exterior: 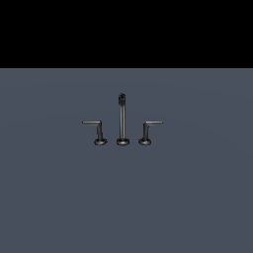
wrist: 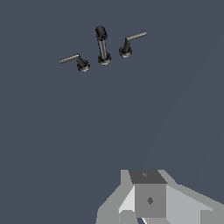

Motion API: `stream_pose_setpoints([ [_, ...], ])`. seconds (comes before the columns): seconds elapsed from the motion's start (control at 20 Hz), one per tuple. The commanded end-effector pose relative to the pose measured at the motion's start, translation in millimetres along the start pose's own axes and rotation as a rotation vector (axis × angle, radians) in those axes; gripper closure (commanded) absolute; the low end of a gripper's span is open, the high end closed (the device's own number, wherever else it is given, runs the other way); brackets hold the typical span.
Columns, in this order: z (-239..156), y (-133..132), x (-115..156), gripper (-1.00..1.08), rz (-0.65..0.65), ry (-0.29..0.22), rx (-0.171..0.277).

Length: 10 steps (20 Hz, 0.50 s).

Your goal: Turn on the faucet by rotating a designated handle.

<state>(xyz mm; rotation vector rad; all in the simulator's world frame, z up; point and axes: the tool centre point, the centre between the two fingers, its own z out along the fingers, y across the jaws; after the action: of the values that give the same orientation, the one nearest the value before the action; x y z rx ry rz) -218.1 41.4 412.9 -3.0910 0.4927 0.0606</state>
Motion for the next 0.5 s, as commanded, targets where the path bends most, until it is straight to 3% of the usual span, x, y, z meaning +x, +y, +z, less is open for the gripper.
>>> stream_pose_setpoints([
  [0.0, 13, -13, 3, 1.08, 0.051, 0.001, 0.002],
  [0.45, 58, -56, 22, 1.08, 0.232, 0.005, 0.007],
])
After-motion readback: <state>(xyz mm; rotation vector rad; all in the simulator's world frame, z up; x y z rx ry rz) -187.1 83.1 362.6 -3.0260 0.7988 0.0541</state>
